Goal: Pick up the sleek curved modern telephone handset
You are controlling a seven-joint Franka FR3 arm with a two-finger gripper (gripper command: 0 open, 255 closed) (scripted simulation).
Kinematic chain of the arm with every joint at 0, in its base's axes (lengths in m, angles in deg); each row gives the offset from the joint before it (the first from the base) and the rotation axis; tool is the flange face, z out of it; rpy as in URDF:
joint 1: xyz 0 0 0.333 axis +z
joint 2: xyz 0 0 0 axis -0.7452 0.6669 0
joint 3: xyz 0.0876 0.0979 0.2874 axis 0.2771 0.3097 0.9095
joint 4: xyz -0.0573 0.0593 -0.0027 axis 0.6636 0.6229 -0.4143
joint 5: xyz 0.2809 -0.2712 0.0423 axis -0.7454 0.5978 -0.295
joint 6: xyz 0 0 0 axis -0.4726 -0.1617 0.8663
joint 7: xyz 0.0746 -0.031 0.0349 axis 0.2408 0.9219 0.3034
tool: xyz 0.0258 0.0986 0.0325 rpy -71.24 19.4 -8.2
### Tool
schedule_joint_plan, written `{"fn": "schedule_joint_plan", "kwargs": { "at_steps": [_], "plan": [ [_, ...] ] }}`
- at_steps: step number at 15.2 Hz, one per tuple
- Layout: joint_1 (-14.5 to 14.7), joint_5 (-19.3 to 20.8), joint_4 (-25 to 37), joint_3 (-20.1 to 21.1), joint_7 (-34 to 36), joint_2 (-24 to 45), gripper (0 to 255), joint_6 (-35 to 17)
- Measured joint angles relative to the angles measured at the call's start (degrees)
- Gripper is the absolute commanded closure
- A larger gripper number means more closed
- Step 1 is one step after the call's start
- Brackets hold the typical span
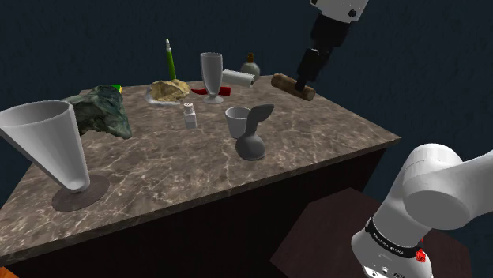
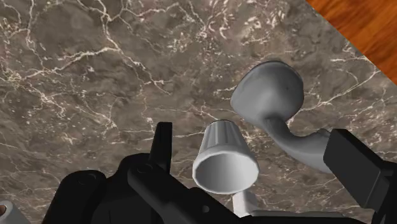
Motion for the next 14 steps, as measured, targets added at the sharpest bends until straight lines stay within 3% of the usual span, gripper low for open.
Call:
{"fn": "schedule_joint_plan", "kwargs": {
  "at_steps": [3,11,14],
  "plan": [
    [-0.8,-1.8,1.9,1.2,3.9,2.8,0,0.5],
    [-4.9,-13.3,12.8,8.0,31.0,19.2,0,1.0],
    [-5.3,-14.5,12.0,8.5,33.4,21.0,0,-1.1]
  ]
}}
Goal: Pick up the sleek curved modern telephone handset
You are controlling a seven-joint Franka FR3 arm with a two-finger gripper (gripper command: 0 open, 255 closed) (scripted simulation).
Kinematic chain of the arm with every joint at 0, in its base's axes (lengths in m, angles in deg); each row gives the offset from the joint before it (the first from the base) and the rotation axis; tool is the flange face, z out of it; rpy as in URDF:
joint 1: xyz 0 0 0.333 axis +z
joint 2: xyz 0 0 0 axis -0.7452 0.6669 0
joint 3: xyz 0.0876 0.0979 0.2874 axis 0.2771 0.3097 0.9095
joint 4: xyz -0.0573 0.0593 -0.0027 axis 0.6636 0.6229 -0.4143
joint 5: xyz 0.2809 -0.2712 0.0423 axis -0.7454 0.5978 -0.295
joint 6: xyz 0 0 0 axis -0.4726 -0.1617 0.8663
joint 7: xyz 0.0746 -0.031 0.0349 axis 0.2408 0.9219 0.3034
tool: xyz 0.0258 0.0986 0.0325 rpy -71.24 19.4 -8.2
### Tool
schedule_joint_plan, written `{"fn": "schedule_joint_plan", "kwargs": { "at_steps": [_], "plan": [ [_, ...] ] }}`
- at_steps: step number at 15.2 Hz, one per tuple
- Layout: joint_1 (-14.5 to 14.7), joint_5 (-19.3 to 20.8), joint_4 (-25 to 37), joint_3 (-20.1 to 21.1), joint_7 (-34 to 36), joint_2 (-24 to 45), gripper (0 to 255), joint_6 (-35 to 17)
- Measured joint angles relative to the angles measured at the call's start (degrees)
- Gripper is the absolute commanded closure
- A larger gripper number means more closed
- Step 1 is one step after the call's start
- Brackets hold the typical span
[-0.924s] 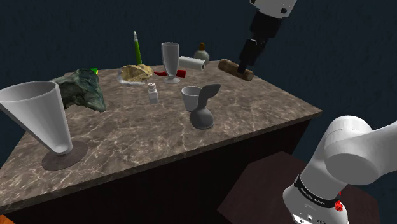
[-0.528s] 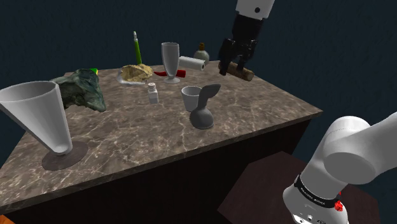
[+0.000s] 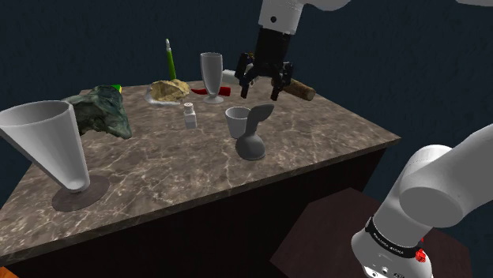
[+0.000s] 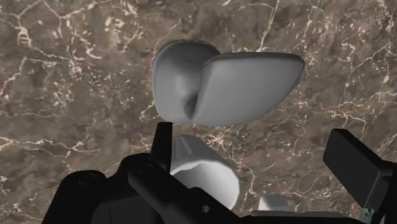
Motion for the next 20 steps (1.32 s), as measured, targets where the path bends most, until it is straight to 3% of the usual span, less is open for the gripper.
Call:
{"fn": "schedule_joint_plan", "kwargs": {
  "at_steps": [5,6,16,20],
  "plan": [
    [0.1,-0.6,-3.9,0.4,-0.2,-0.3,0,-3.6],
    [0.1,-0.6,-4.2,0.4,-0.3,-0.2,255,-3.9],
    [0.1,-0.6,-4.4,0.4,-0.3,-0.2,255,-4.2],
    [0.0,-0.4,-1.7,0.3,0.3,0.2,255,-1.9]
  ]
}}
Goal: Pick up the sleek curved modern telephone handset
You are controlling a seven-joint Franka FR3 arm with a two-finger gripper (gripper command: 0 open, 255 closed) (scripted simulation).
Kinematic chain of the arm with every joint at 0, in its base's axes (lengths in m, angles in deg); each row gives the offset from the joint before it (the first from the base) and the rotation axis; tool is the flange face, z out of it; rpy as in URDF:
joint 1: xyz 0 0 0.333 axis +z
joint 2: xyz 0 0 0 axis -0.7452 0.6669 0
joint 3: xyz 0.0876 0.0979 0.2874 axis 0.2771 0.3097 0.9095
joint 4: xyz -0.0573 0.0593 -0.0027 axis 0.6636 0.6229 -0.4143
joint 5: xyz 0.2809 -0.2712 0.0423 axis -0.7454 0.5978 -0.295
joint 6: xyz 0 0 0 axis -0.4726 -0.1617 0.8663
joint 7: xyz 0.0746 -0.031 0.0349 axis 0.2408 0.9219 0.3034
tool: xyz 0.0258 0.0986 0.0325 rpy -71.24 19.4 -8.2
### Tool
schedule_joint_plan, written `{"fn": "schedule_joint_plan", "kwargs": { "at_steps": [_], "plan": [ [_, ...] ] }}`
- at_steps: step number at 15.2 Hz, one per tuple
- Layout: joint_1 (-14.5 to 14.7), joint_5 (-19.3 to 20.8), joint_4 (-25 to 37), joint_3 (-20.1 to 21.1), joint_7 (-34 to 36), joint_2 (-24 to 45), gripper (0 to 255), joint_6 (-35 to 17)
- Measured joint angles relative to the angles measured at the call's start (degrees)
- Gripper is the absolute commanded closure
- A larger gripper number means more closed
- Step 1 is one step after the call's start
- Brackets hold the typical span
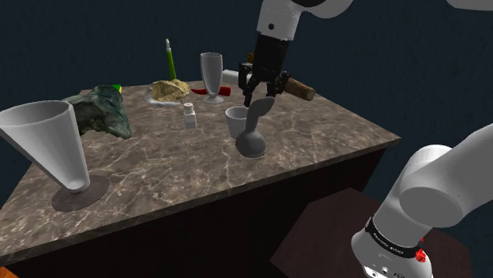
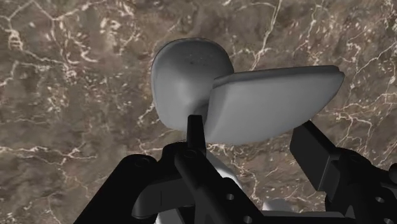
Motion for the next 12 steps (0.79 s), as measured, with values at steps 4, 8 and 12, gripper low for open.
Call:
{"fn": "schedule_joint_plan", "kwargs": {
  "at_steps": [4,8,12],
  "plan": [
    [-0.2,0.3,3.2,-0.3,0.4,0.4,255,2.8],
    [-0.2,0.6,6.6,-0.6,0.9,0.6,255,5.9],
    [-0.3,0.8,10.1,-0.8,1.5,1.5,255,8.5]
  ]
}}
